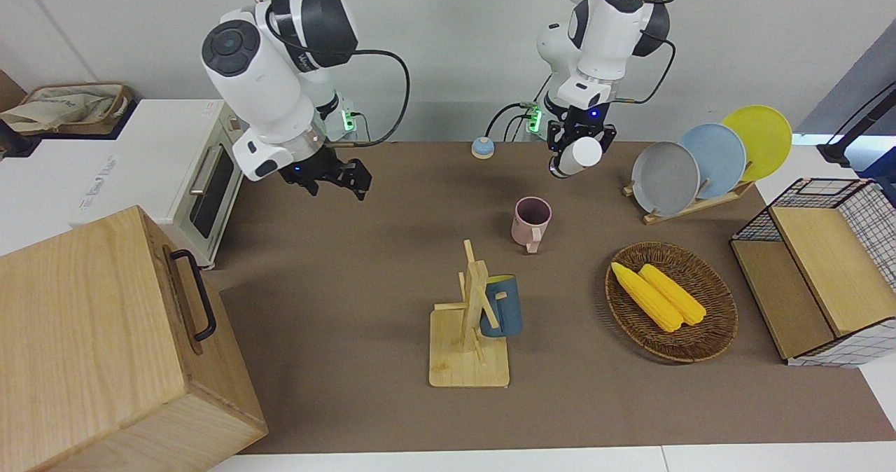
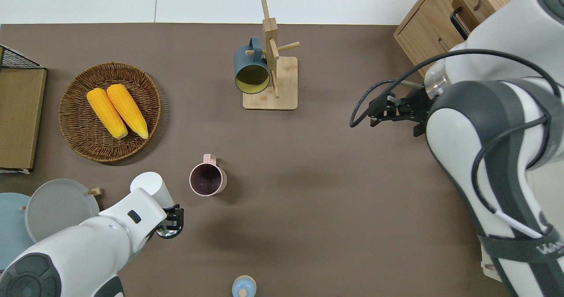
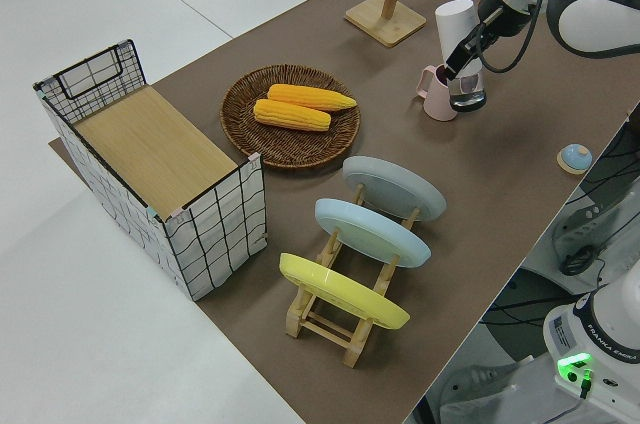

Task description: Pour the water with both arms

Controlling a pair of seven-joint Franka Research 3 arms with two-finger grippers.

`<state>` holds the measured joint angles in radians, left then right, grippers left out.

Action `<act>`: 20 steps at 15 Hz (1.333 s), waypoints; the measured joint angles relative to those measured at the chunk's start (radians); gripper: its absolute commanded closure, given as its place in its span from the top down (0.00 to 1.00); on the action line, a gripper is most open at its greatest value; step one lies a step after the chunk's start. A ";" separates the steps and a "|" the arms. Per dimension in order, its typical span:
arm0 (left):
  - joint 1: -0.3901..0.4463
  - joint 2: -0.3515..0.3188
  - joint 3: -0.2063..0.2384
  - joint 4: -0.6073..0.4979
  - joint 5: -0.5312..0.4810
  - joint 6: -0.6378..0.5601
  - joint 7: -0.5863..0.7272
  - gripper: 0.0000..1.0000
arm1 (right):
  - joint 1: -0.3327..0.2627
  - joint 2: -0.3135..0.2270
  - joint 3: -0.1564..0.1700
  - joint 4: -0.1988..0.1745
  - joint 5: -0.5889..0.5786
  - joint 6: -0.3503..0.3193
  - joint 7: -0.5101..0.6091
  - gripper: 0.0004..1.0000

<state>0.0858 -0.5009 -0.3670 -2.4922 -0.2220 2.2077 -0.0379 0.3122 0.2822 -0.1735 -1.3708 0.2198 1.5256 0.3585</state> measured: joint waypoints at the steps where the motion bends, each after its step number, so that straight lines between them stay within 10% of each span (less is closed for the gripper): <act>1: -0.002 0.001 -0.011 -0.005 0.000 0.000 -0.006 0.00 | -0.024 -0.004 0.000 0.000 -0.018 0.000 -0.051 0.99; 8: -0.003 0.036 -0.072 -0.018 -0.001 -0.001 -0.024 0.00 | -0.162 -0.034 -0.002 0.000 -0.096 0.032 -0.365 0.99; 20: -0.003 0.179 -0.120 0.034 -0.001 -0.033 -0.033 0.00 | -0.178 -0.035 0.004 -0.002 -0.229 0.140 -0.569 0.99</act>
<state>0.0831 -0.3218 -0.4870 -2.4579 -0.2231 2.1745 -0.0705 0.1340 0.2471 -0.1697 -1.3728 -0.0095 1.6660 -0.2109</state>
